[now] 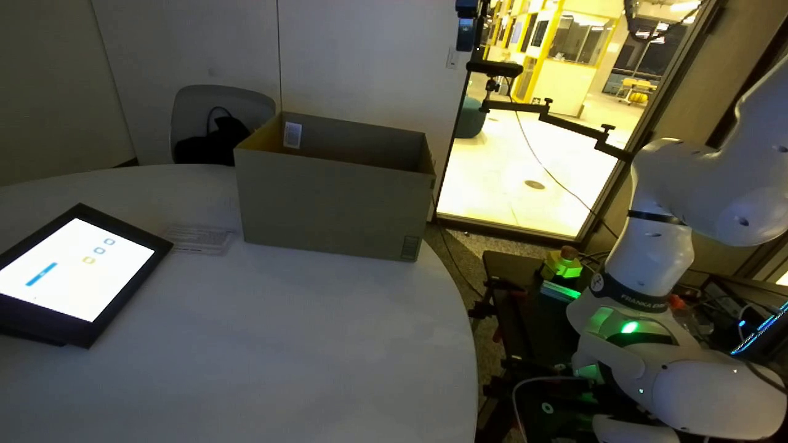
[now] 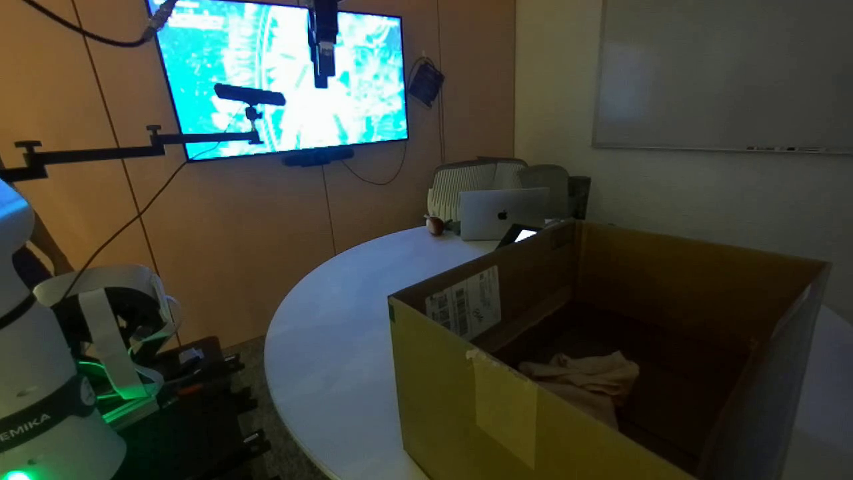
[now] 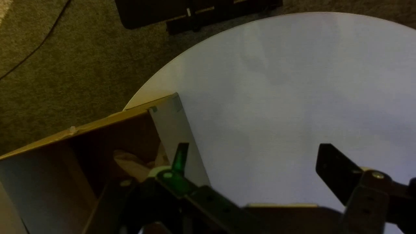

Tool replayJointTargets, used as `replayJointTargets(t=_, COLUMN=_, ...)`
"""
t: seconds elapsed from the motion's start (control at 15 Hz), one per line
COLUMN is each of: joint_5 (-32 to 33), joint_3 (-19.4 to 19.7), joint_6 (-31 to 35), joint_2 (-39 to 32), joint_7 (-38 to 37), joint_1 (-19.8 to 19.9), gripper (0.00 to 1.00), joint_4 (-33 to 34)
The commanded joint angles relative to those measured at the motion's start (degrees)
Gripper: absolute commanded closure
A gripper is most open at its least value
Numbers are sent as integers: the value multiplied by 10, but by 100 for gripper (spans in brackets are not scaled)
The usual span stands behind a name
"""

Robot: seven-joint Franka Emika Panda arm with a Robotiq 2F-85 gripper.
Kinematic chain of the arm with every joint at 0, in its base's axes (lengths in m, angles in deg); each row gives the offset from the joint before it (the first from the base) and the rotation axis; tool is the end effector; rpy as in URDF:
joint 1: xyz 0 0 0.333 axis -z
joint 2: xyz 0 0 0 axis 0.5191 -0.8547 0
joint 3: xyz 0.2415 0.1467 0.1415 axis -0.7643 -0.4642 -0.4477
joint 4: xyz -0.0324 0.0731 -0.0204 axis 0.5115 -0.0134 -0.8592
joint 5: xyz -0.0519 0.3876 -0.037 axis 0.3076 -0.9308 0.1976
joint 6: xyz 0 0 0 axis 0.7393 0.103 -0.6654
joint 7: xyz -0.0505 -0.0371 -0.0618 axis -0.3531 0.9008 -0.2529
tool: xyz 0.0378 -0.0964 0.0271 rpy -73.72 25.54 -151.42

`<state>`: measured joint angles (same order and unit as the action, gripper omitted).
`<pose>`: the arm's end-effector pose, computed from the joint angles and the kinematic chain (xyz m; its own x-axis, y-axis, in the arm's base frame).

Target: Put the marker on the cloth and wrap it up, the put the cloth in the box

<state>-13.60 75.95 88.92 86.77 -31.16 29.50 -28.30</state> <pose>0.4124 -0.0146 0.6340 0.9780 -0.2003 -0.0588 -0.1951 -0.9772 0.0837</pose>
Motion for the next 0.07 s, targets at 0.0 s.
replayJointTargets(t=0.0, joint_5=-5, joint_3=-10, joint_6=0, joint_2=9, joint_7=10, joint_1=17, gripper=0, joint_4=-7)
